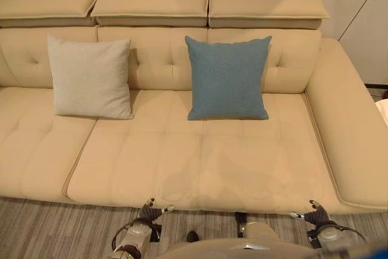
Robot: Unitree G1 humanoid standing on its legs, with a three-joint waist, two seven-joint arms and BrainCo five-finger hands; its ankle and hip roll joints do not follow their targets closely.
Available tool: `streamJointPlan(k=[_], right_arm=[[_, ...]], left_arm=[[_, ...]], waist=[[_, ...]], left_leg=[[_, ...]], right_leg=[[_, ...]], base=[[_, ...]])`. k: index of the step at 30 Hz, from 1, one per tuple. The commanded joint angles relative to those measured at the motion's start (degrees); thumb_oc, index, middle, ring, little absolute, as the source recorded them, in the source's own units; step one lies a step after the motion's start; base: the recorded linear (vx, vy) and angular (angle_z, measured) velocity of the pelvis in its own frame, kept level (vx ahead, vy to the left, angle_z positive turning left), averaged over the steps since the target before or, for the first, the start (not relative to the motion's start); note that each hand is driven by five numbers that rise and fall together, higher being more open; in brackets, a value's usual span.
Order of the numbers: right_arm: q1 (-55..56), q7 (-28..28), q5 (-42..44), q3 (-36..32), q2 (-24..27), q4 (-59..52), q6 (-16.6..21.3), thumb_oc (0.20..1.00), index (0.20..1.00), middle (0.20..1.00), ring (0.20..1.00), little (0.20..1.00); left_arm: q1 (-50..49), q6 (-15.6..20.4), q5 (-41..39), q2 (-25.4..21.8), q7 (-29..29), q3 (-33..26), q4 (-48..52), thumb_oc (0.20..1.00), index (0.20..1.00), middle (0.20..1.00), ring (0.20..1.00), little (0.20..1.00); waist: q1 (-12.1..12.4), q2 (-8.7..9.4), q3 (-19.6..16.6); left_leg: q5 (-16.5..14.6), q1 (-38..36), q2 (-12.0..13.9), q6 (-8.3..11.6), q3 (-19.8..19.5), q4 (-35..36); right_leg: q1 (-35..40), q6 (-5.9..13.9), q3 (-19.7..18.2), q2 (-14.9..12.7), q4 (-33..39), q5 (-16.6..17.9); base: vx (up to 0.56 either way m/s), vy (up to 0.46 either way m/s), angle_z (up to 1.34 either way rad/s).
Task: Pick up all the scattered cushions and arrange them neatly on the sofa.
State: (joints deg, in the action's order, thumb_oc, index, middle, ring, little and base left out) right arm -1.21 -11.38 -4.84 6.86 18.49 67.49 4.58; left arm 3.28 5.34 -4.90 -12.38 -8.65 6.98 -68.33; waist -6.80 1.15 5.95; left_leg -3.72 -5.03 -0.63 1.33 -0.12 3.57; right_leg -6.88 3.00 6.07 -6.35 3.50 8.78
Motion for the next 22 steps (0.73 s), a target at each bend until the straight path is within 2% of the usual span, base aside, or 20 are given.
streamJointPlan(k=[1, 3, 6, 8, 10, 11, 14, 22], right_arm=[[-1.85, -0.49, -0.47, 0.46, 1.31, -0.14, -0.65, 1.0, 1.0, 1.0, 1.0, 1.0], [-2.88, -0.78, -1.93, 1.52, 1.19, 0.67, -1.32, 1.0, 1.0, 1.0, 1.0, 1.0], [-3.11, -0.6, -2.6, 2.03, 0.97, 0.66, -1.45, 1.0, 1.0, 1.0, 1.0, 1.0], [-3.99, -0.44, -3.15, 2.5, 1.15, 1.36, -2.07, 1.0, 1.0, 1.0, 1.0, 1.0], [-4.21, -0.4, -2.78, 2.75, 1.16, 2.03, -1.97, 1.0, 1.0, 1.0, 1.0, 1.0], [-3.99, -0.36, -2.43, 2.7, 1.05, 2.11, -1.83, 1.0, 1.0, 1.0, 1.0, 1.0], [-3.88, -0.29, -2.19, 2.98, 0.64, 2.79, -1.89, 1.0, 1.0, 1.0, 1.0, 1.0], [-3.27, -0.25, -0.83, 2.8, -0.34, 3.73, -1.74, 1.0, 1.0, 1.0, 1.0, 1.0]], left_arm=[[-2.34, 0.57, 2.03, -2.1, 0.01, -0.29, 1.02, 1.0, 1.0, 1.0, 1.0, 1.0], [-1.91, 0.67, 2.97, -2.07, -0.07, 0.23, 0.43, 1.0, 1.0, 1.0, 1.0, 1.0], [-1.95, 0.58, 3.83, -2.05, 0.07, 0.61, -0.11, 1.0, 1.0, 1.0, 1.0, 1.0], [-1.55, 0.03, 4.09, -2.68, 0.04, 0.43, -0.54, 1.0, 1.0, 1.0, 1.0, 1.0], [-1.36, -0.26, 4.52, -3.1, -0.08, 0.44, -1.26, 1.0, 1.0, 1.0, 1.0, 1.0], [-1.32, -0.18, 4.45, -3.22, -0.16, 0.72, -1.33, 1.0, 1.0, 1.0, 1.0, 1.0], [-1.6, -0.24, 4.5, -2.84, -0.21, 0.67, -2.1, 1.0, 1.0, 1.0, 1.0, 1.0], [-1.65, -0.85, 5.15, -2.07, 0.06, 0.77, -3.05, 1.0, 1.0, 1.0, 1.0, 1.0]], waist=[[1.56, 1.12, -0.25], [2.42, 1.41, 0.9], [2.85, 1.66, 1.44], [3.38, 1.48, 2.65], [4.23, 0.83, 2.48], [5.16, 1.11, 1.15], [5.47, 2.12, -1.26], [5.11, 2.23, -2.34]], left_leg=[[-5.25, 2.29, -0.68, 0.98, -0.62, -5.49], [-4.52, 2.89, -2.12, -0.23, -0.12, -4.34], [-4.01, 2.79, -2.51, -0.7, 0.4, -3.71], [-2.88, 4.17, -2.44, -2.07, 0.62, -4.25], [-1.8, 5.29, -1.96, -2.7, 0.53, -3.95], [-1.37, 5.86, -2.01, -2.44, 0.13, -3.41], [-1.24, 5.96, -1.67, -1.53, 0.48, -2.93], [0.09, 3.73, -0.38, -0.05, 0.85, -0.26]], right_leg=[[-2.37, 5.87, -0.04, -0.38, -1.9, -1.88], [-4.79, 7.41, 0.84, -1.7, -2.47, -0.31], [-5.57, 7.97, 1.45, -2.22, -3.19, -0.07], [-6.38, 7.88, 0.35, -2.23, -8.0, -2.17], [-4.67, 6.41, -1.02, -1.59, -13.75, -5.84], [-1.56, 6.42, -2.44, -1.66, -12.39, -6.66], [2.43, 6.4, -2.29, -0.71, -4.09, -6.21], [6.19, 5.98, -0.85, 0.29, 1.1, -5.81]], base=[[-0.18, 0.144, -0.2], [-0.24, 0.199, -0.24], [-0.16, 0.109, -0.75], [-0.26, 0.082, -0.36], [-0.17, 0.007, -0.16], [-0.08, -0.106, 0.0], [0.04, -0.14, 0.01], [0.02, -0.049, -0.03]])
